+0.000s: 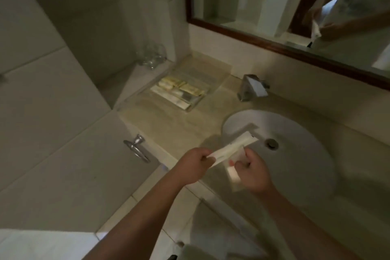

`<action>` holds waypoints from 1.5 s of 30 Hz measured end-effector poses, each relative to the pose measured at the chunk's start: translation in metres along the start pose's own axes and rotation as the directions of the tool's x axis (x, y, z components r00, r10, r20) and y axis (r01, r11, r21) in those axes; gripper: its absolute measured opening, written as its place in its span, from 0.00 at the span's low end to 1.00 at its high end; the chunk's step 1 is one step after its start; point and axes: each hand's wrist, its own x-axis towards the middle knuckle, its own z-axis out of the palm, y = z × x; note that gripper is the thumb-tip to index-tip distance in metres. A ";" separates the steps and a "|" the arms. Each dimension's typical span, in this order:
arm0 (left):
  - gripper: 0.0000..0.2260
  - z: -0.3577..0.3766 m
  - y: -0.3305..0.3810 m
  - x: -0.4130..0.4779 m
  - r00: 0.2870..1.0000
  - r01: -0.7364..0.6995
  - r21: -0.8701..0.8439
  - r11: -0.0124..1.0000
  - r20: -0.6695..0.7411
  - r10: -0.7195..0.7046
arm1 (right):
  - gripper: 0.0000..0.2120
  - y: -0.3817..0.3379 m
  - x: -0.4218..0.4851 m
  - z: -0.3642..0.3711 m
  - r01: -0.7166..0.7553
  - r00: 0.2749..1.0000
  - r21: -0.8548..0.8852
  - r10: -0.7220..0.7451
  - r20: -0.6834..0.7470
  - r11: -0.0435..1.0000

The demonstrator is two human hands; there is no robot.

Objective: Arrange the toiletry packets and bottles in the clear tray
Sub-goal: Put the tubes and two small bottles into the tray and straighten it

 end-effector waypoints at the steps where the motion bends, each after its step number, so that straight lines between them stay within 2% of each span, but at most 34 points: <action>1: 0.09 -0.021 -0.014 0.001 1.000 0.011 0.011 1.000 -0.017 -0.011 | 0.05 -0.012 0.010 0.018 -0.003 1.000 0.013 0.003 0.011 1.000; 6: 0.06 -0.109 -0.069 0.016 0.995 0.062 0.109 0.992 -0.084 -0.053 | 0.04 -0.047 0.053 0.079 -0.118 0.987 0.185 0.135 -0.086 0.976; 9: 0.03 -0.140 -0.083 0.032 0.998 0.055 0.152 0.987 -0.050 -0.048 | 0.08 -0.062 0.080 0.089 -0.103 0.978 0.150 0.127 -0.165 0.983; 11: 0.07 -0.156 -0.087 0.048 0.998 0.065 0.184 0.981 -0.029 -0.061 | 0.13 -0.073 0.100 0.092 -0.114 0.986 0.104 0.125 -0.108 0.988; 13: 0.09 -0.168 -0.090 0.064 0.997 0.071 0.212 0.975 -0.025 -0.068 | 0.13 -0.078 0.122 0.098 -0.162 0.987 0.049 0.162 0.000 0.986; 17: 0.07 -0.187 -0.093 0.095 0.991 0.131 0.171 0.977 -0.037 -0.126 | 0.14 -0.085 0.167 0.108 -0.262 0.954 -0.004 0.260 0.147 0.965; 19: 0.05 -0.197 -0.100 0.114 0.984 0.174 0.146 0.974 -0.049 -0.169 | 0.14 -0.087 0.187 0.110 -0.239 0.957 -0.030 0.241 0.162 0.971; 21: 0.03 -0.210 -0.111 0.132 0.975 0.211 0.081 0.974 -0.092 -0.203 | 0.13 -0.093 0.205 0.111 -0.239 0.957 -0.019 0.239 0.164 0.971; 23: 0.05 -0.223 -0.120 0.144 0.952 0.268 -0.086 0.960 -0.131 -0.277 | 0.15 -0.099 0.220 0.111 -0.321 0.939 0.026 0.315 0.136 0.947; 29: 0.03 -0.250 -0.147 0.194 0.891 0.314 -0.406 0.858 -0.187 -0.414 | 0.16 -0.096 0.261 0.120 -0.442 0.895 0.046 0.437 0.086 0.896; 32: 0.07 -0.266 -0.155 0.224 0.902 0.321 -0.498 0.806 -0.098 -0.420 | 0.14 -0.101 0.273 0.127 -0.477 0.879 0.090 0.475 0.043 0.874; 34: 0.06 -0.277 -0.159 0.244 0.911 0.313 -0.606 0.731 -0.027 -0.412 | 0.13 -0.104 0.279 0.131 -0.486 0.872 0.143 0.490 0.010 0.862; 36: 0.07 -0.285 -0.164 0.264 0.905 0.306 -0.670 0.676 -0.016 -0.425 | 0.12 -0.108 0.284 0.135 -0.494 0.862 0.193 0.506 -0.018 0.848; 39: 0.12 -0.290 -0.164 0.282 0.910 0.291 -0.584 0.758 -0.076 -0.408 | 0.09 -0.116 0.290 0.141 -0.466 0.860 0.266 0.503 -0.087 0.844; 41: 0.13 -0.294 -0.163 0.289 0.936 0.254 -0.501 0.827 -0.087 -0.340 | 0.11 -0.124 0.292 0.144 -0.430 0.870 0.318 0.482 -0.106 0.845; 43: 0.15 -0.299 -0.166 0.292 0.964 0.225 -0.456 0.861 -0.022 -0.264 | 0.13 -0.130 0.293 0.146 -0.413 0.879 0.368 0.471 -0.080 0.833; 45: 0.19 -0.304 -0.167 0.293 0.975 0.219 -0.393 0.893 0.065 -0.211 | 0.12 -0.134 0.293 0.146 -0.416 0.890 0.340 0.454 -0.037 0.843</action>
